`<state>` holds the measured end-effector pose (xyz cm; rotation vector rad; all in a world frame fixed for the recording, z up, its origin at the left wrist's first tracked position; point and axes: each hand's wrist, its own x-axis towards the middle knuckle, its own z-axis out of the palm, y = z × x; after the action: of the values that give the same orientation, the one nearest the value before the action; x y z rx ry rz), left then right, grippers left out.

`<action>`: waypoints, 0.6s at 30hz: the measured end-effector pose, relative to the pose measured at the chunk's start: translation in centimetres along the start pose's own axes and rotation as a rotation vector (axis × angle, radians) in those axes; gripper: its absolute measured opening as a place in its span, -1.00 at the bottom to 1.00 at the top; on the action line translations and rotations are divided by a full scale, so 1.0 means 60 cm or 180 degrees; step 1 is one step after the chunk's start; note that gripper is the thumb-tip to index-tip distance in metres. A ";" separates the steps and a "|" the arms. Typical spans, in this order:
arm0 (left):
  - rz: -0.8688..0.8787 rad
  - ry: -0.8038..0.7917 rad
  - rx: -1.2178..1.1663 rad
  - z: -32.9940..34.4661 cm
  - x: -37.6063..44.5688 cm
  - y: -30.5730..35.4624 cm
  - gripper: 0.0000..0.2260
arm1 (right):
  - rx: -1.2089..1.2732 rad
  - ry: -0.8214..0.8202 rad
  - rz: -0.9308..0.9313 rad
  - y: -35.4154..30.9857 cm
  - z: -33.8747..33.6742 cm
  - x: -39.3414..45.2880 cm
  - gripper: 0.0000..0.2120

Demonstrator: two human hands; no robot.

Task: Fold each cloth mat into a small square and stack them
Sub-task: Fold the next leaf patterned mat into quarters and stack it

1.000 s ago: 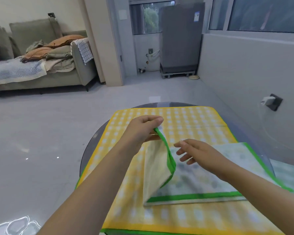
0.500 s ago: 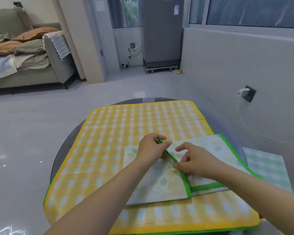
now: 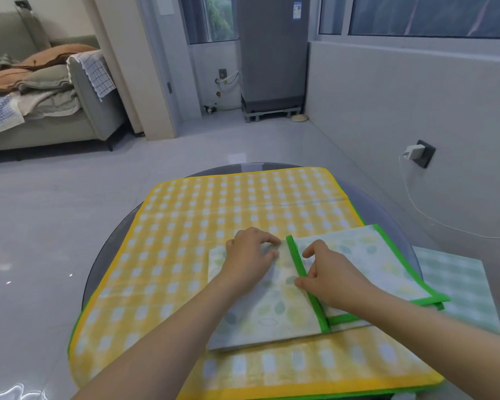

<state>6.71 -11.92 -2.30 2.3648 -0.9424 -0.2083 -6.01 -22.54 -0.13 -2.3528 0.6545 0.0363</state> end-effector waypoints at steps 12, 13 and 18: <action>-0.0055 -0.0041 -0.0238 0.000 -0.046 0.012 -0.79 | -0.0402 0.0494 -0.0276 0.053 -0.037 0.048 -0.68; -0.0024 -0.0046 -0.0299 0.003 -0.051 0.016 -0.78 | -0.0354 0.0555 -0.0328 0.057 -0.040 0.051 -0.70; 0.0198 -0.0047 -0.0287 0.013 -0.061 0.018 -0.73 | -0.0214 0.0609 -0.0550 0.073 -0.045 0.059 -0.72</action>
<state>3.11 -10.43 -2.57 2.2513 -0.9913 -0.2394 -5.33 -28.61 -1.42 -2.4897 0.5446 -0.2502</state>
